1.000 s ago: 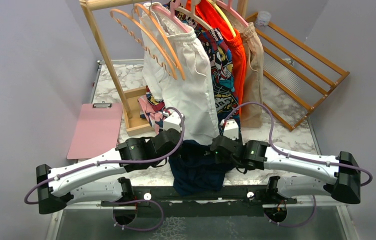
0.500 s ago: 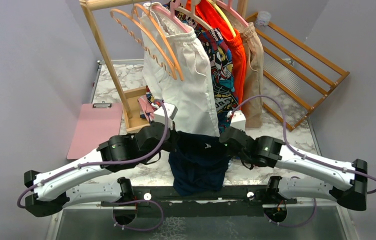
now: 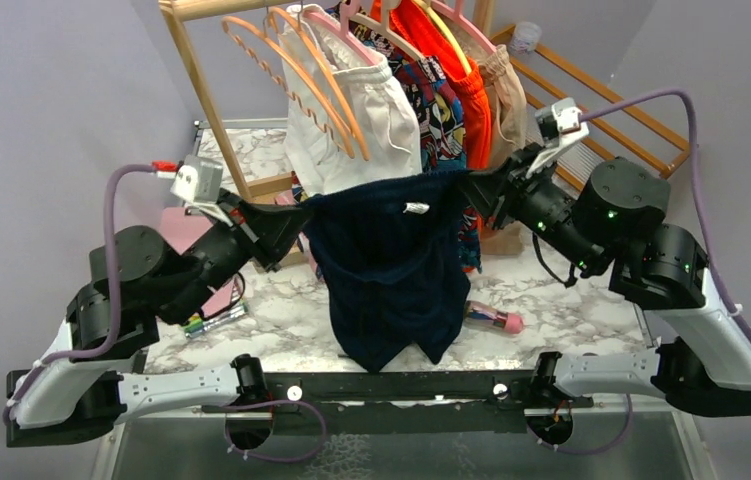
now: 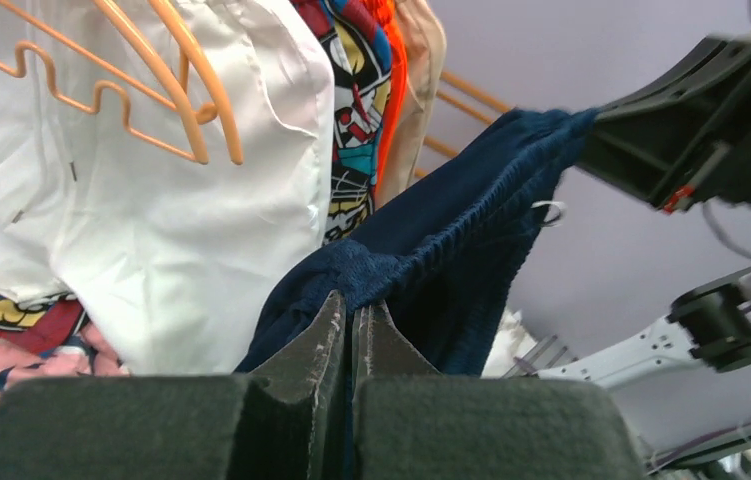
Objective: Place the shorts on the hanger
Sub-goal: Adjust the shorts at the center of the board.
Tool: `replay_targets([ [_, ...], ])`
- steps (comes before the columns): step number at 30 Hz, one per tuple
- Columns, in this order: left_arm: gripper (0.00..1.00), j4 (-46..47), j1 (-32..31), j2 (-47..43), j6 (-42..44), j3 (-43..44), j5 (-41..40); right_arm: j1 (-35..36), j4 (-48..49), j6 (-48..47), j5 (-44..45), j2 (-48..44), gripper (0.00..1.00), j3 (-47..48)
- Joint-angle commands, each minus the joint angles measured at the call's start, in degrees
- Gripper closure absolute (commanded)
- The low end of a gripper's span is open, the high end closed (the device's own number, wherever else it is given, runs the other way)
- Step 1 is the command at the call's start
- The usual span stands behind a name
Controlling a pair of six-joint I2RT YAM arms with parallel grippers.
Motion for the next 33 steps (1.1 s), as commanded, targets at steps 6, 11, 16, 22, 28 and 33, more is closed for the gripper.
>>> replay_targets([
  [6,1.00,0.3,-0.1,-9.0,-11.0,-25.4,-2.8,-0.2,3.8,8.3,-0.8,0.3,0.99,-31.9],
  [11,1.00,0.0,-0.1,-6.8,-18.4,-33.9,-5.1,-0.2,8.2,11.5,-2.7,3.1,0.99,-37.1],
  [16,1.00,0.0,-0.1,-4.7,-23.2,-38.4,-11.7,-0.3,10.2,13.9,1.2,7.8,0.99,-37.1],
  [22,1.00,2.2,2.7,1.3,-24.0,-41.2,-10.9,-2.3,13.2,17.9,-1.4,11.3,0.99,-41.3],
  [28,1.00,8.0,12.0,5.9,-22.1,-44.7,0.6,-2.6,15.1,19.6,-3.4,11.0,0.95,-45.3],
  [33,1.00,12.9,22.0,6.0,-21.1,-48.4,10.1,-2.7,16.8,20.7,-4.8,10.0,0.66,-48.3],
])
